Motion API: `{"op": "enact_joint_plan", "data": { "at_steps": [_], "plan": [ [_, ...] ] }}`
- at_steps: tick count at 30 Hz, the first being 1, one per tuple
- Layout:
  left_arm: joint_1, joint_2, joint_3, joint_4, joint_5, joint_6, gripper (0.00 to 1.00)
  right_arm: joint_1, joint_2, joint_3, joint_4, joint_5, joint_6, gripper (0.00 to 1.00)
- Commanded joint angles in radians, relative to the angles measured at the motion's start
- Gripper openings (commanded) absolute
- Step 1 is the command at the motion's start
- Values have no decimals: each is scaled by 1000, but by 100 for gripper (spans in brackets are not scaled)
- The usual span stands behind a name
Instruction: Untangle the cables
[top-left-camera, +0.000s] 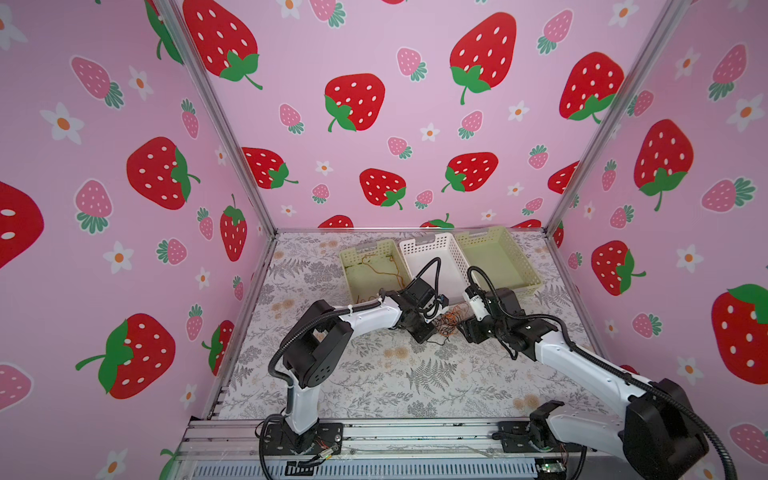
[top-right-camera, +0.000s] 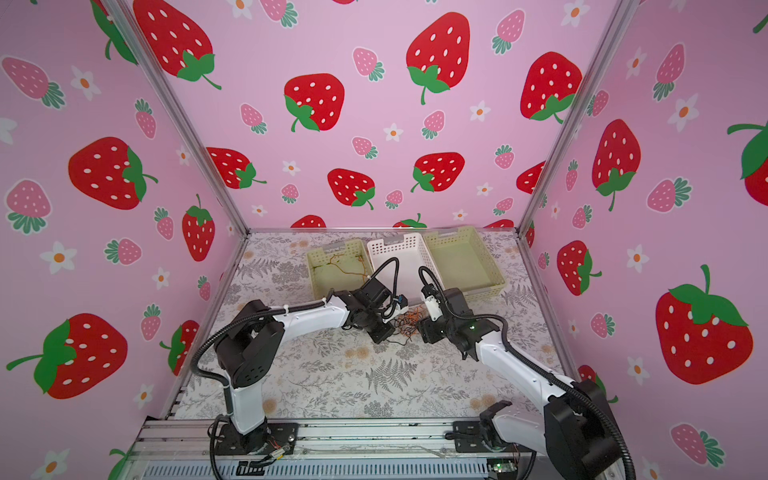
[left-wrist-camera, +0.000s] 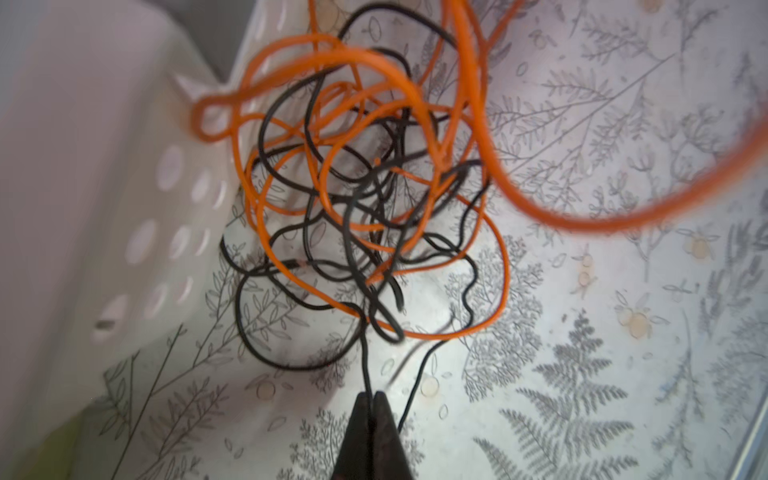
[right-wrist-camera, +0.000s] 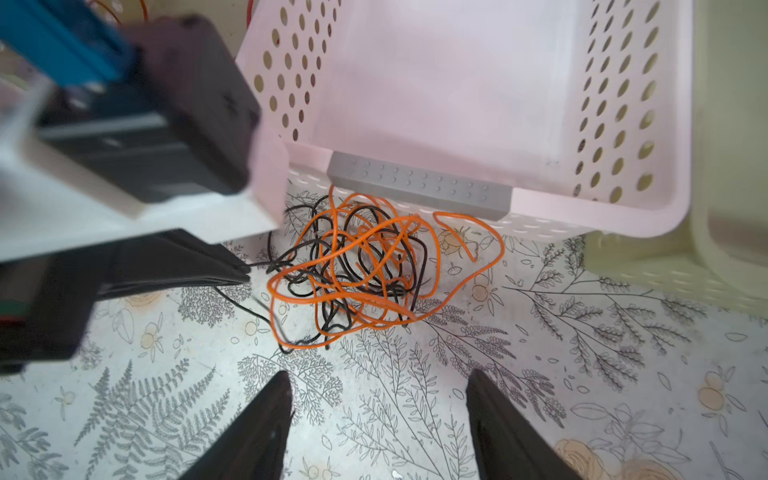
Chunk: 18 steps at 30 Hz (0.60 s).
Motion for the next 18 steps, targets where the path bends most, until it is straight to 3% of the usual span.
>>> {"op": "enact_joint_plan", "data": {
  "at_steps": [1, 14, 18],
  "plan": [
    [-6, -96, -52, 33, 9, -22, 0, -4, 8, -22, 81, -49, -30, 72],
    [-68, -327, -128, -23, -84, 22, 0, -6, 235, 49, 252, -158, -107, 73],
    [-81, -384, -131, -49, -112, 46, 0, -6, 223, 63, 244, -187, -97, 71]
  ]
}}
